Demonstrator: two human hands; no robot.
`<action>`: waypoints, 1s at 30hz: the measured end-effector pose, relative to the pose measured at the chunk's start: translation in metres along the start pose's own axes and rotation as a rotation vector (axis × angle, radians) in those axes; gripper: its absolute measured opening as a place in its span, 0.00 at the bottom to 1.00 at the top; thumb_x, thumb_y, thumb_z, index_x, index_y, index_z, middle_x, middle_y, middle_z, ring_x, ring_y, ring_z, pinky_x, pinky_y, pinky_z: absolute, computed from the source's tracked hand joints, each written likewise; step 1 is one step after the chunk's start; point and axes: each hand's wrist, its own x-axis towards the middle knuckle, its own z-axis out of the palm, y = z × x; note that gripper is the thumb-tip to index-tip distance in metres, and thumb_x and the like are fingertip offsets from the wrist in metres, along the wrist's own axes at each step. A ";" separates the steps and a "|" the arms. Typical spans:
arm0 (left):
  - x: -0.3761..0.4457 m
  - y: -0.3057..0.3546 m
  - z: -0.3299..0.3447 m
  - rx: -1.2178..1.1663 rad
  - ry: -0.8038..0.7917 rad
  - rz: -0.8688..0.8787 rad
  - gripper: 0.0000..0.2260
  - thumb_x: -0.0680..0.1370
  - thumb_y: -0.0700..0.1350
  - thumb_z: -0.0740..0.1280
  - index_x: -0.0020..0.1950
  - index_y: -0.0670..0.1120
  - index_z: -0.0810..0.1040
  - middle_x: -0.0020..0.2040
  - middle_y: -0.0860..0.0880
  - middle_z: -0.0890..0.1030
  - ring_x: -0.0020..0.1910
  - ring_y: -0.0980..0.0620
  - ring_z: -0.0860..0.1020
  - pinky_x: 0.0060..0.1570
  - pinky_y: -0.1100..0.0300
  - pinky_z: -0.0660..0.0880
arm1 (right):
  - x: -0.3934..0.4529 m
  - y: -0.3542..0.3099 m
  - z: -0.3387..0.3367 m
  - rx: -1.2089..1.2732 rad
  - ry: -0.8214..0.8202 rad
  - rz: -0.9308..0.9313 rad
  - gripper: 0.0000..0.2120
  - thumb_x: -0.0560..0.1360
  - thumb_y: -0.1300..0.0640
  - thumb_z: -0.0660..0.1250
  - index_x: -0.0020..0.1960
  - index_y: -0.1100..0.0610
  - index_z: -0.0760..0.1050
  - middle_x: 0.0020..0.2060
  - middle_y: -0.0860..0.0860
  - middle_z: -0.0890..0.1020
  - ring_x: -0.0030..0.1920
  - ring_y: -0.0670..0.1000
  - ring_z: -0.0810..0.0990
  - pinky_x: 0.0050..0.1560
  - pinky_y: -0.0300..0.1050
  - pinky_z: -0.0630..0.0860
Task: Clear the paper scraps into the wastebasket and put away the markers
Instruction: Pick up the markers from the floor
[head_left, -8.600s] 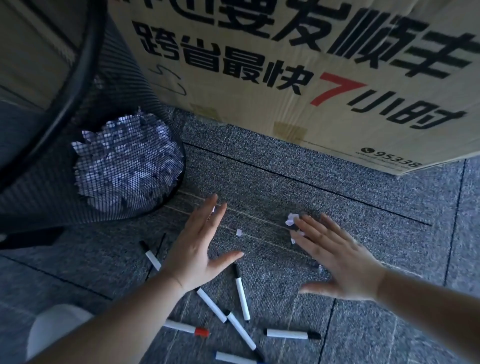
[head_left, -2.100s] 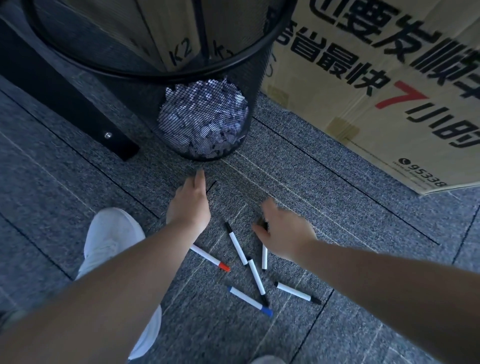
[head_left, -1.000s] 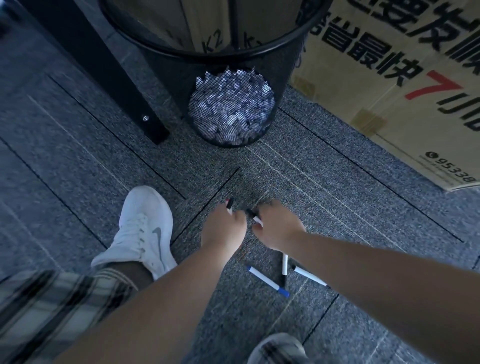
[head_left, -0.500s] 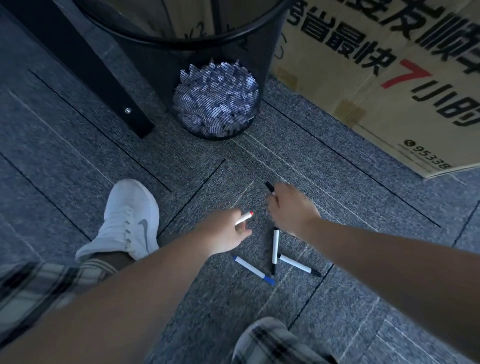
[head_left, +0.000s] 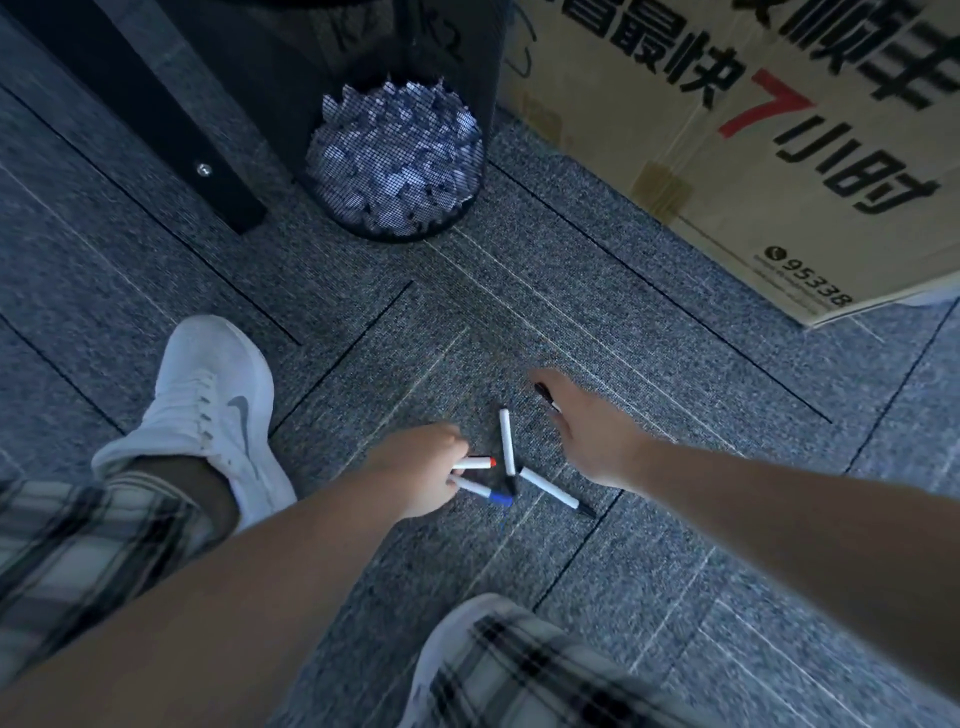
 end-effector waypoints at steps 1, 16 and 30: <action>0.000 0.000 -0.001 -0.005 0.010 -0.009 0.07 0.77 0.46 0.63 0.52 0.43 0.74 0.51 0.49 0.72 0.41 0.52 0.71 0.42 0.58 0.71 | -0.003 0.001 0.001 0.007 -0.002 0.007 0.20 0.79 0.61 0.59 0.68 0.52 0.58 0.40 0.54 0.79 0.29 0.48 0.75 0.30 0.43 0.77; 0.016 -0.031 -0.045 -0.327 0.039 -0.244 0.07 0.78 0.37 0.60 0.53 0.44 0.64 0.37 0.49 0.70 0.30 0.54 0.69 0.27 0.62 0.62 | -0.001 0.008 0.012 -0.189 -0.121 0.045 0.07 0.78 0.50 0.59 0.50 0.54 0.69 0.40 0.48 0.78 0.35 0.45 0.78 0.34 0.39 0.79; 0.031 -0.036 -0.072 -0.489 0.201 -0.386 0.07 0.81 0.50 0.55 0.52 0.47 0.65 0.30 0.49 0.68 0.24 0.52 0.65 0.24 0.59 0.61 | 0.041 -0.034 0.004 -0.148 0.025 0.194 0.28 0.67 0.34 0.67 0.53 0.56 0.70 0.37 0.48 0.76 0.39 0.49 0.79 0.38 0.47 0.80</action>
